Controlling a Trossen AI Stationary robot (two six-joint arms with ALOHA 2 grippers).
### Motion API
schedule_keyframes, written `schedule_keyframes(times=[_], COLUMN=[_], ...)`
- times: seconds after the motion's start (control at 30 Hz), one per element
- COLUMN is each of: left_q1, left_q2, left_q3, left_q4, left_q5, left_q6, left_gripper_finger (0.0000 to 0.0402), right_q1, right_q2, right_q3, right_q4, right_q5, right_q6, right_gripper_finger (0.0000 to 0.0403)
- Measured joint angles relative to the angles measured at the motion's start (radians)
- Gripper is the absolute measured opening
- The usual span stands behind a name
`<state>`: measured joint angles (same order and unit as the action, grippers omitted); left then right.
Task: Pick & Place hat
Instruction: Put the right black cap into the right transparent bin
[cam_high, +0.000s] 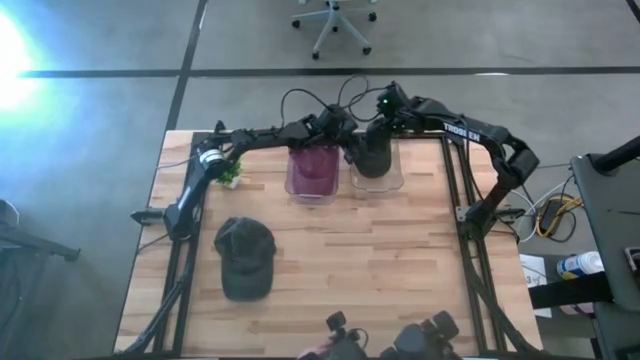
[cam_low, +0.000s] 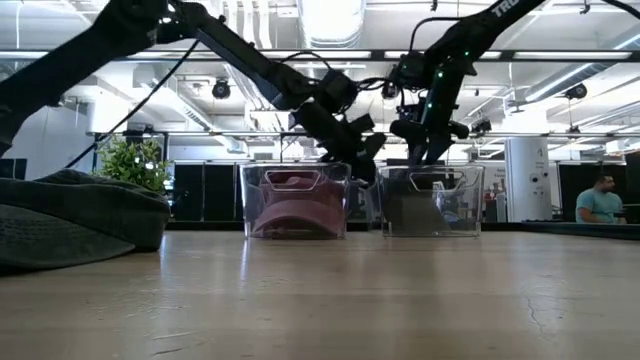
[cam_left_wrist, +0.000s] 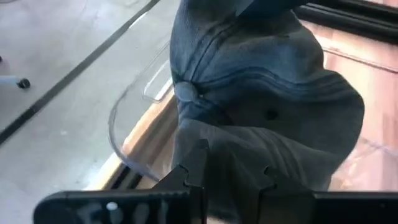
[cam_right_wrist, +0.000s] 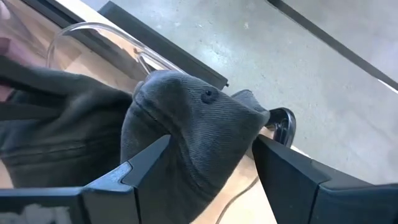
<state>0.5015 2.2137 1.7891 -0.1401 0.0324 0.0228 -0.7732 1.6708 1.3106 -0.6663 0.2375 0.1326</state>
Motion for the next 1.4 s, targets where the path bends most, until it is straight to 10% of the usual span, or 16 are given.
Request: schedule_keyframes(times=[1.0,1.4], left_q1=[0.016,0.015], left_q2=[0.165,0.004], left_q3=[0.312,0.332], left_q4=[-0.082,-0.475], left_q5=[-0.102,-0.063], left_q6=[0.122,0.125], left_gripper_finger=[0.0049,0.0049], right_q1=[-0.024,-0.035], right_q2=[-0.048,-0.121], right_q3=[-0.011,-0.011], right_q4=[-0.127,-0.106], right_q5=[-0.255,-0.305], right_q6=[-0.044,-0.503], right_gripper_finger=[0.0219,0.0219])
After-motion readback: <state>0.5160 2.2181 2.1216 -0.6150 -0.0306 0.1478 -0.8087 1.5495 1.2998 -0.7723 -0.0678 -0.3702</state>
